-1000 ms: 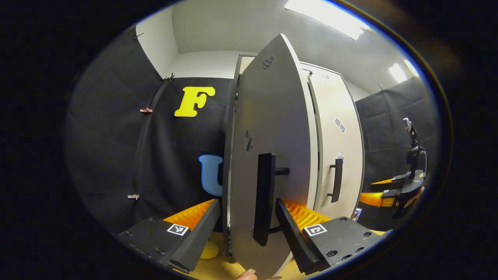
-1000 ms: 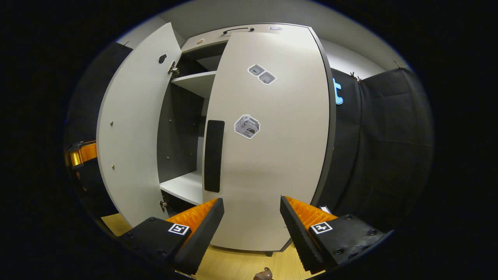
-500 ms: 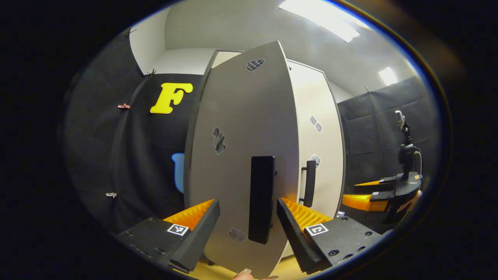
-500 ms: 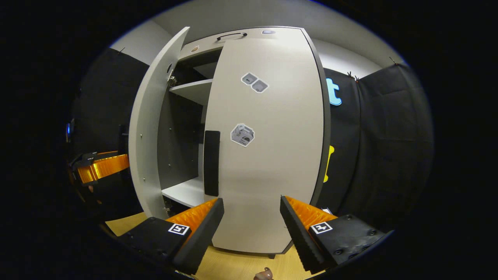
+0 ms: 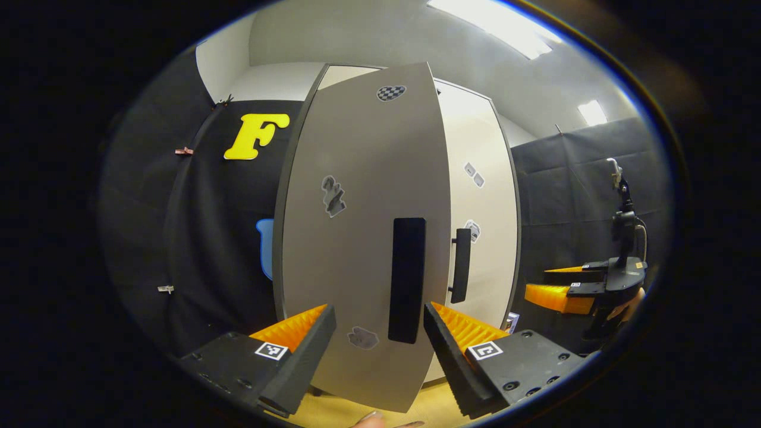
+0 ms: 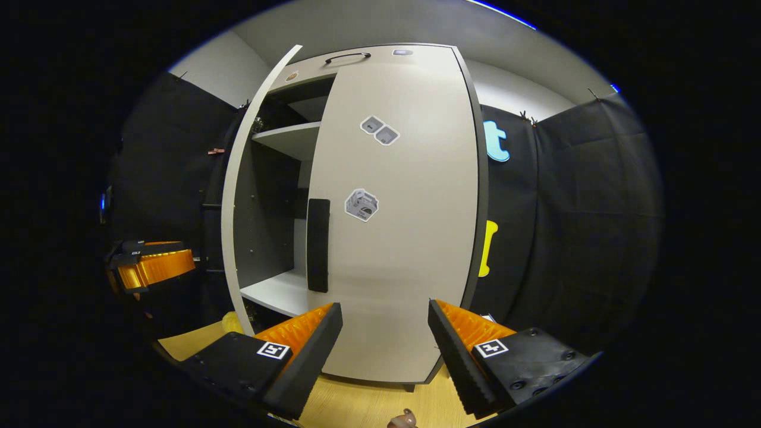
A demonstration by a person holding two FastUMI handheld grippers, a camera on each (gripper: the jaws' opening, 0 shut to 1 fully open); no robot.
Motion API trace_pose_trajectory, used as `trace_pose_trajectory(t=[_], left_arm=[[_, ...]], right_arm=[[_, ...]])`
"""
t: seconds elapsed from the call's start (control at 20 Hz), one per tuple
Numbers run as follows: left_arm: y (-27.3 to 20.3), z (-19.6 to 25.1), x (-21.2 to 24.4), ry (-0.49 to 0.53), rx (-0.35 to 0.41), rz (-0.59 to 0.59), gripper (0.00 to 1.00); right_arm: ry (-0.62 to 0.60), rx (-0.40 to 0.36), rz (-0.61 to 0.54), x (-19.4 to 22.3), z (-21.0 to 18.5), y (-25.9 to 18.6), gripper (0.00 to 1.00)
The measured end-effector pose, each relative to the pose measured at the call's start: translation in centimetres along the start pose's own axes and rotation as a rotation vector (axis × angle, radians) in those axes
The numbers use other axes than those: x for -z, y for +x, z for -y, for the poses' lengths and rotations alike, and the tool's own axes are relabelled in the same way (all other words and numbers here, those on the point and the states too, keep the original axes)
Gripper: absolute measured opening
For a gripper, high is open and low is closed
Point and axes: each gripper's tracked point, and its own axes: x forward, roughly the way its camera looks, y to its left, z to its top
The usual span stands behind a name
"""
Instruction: Grasp the bottle in the cabinet with the left hand and place it on the coaster, then close the right door with the right hand and the left door with the left hand.
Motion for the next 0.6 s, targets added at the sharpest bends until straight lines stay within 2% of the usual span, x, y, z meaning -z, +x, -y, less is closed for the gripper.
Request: trace_pose_trajectory(t=[0.3,0.45,0.6], left_arm=[[-0.3,-0.5,1.3,0.011,-0.035,-0.024,0.94],[-0.2,-0.1,1.5,-0.001,-0.02,-0.028,0.94],[0.1,0.2,1.6,0.01,-0.007,-0.033,0.94]], right_arm=[[0.133,-0.01,-0.035,-0.1,-2.8,-0.2,0.97],[0.08,0.077,-0.001,-0.9,-1.7,-0.3,0.98],[0.058,0.079,0.013,-1.4,-2.4,-0.7,0.98]])
